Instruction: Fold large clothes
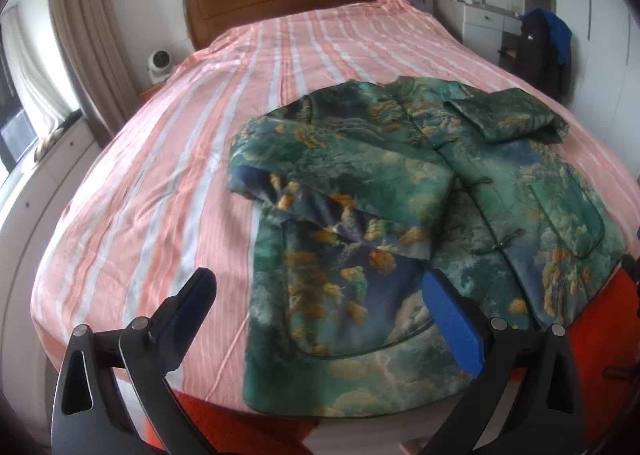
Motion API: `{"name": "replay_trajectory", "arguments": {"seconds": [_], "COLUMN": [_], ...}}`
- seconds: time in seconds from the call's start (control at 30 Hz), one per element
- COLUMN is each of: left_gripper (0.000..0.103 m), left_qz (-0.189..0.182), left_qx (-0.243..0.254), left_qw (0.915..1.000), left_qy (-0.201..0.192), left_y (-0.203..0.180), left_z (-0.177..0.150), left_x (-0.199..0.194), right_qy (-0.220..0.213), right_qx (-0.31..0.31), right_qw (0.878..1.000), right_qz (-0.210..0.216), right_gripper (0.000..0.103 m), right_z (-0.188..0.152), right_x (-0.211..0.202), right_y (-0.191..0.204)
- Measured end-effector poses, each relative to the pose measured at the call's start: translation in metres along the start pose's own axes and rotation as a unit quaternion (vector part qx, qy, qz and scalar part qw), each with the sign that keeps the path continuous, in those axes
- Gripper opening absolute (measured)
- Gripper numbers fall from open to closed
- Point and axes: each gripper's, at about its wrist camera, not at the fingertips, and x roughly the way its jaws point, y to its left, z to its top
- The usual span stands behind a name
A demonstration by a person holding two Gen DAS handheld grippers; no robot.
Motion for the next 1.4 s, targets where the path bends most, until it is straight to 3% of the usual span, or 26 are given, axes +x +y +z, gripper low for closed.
{"name": "replay_trajectory", "arguments": {"seconds": [0.17, 0.43, 0.67, 0.87, 1.13, 1.3, 1.4], "left_gripper": [0.103, 0.103, 0.103, 0.103, 0.103, 0.103, 0.103], "left_qz": [-0.001, -0.006, -0.010, 0.007, 0.003, -0.018, -0.053], "left_qx": [0.043, 0.121, 0.134, 0.155, 0.162, 0.178, 0.212], "left_qw": [0.9990, 0.9925, 0.9906, 0.9877, 0.9867, 0.9838, 0.9759], "left_qy": [0.014, -0.017, -0.027, -0.017, -0.009, -0.005, 0.004], "left_y": [-0.021, -0.050, -0.054, -0.057, -0.054, -0.054, -0.061], "left_z": [-0.001, 0.008, 0.024, 0.026, 0.027, 0.035, 0.043], "left_x": [0.006, -0.007, -0.009, 0.004, 0.014, 0.027, 0.039], "right_qy": [0.000, 0.003, 0.002, 0.007, 0.013, 0.017, 0.022], "right_qx": [-0.011, -0.020, -0.027, -0.023, -0.029, -0.030, -0.026], "right_qw": [1.000, 1.000, 0.999, 1.000, 0.999, 0.999, 0.999], "right_qz": [0.005, 0.014, 0.017, 0.020, 0.022, 0.024, 0.025], "right_gripper": [0.086, 0.085, 0.085, 0.085, 0.086, 0.086, 0.086], "right_z": [-0.001, -0.002, -0.003, -0.004, -0.004, -0.005, -0.005], "right_x": [-0.001, -0.001, -0.002, 0.000, 0.004, 0.006, 0.009], "right_y": [0.006, 0.011, 0.014, 0.013, 0.016, 0.016, 0.014]}}
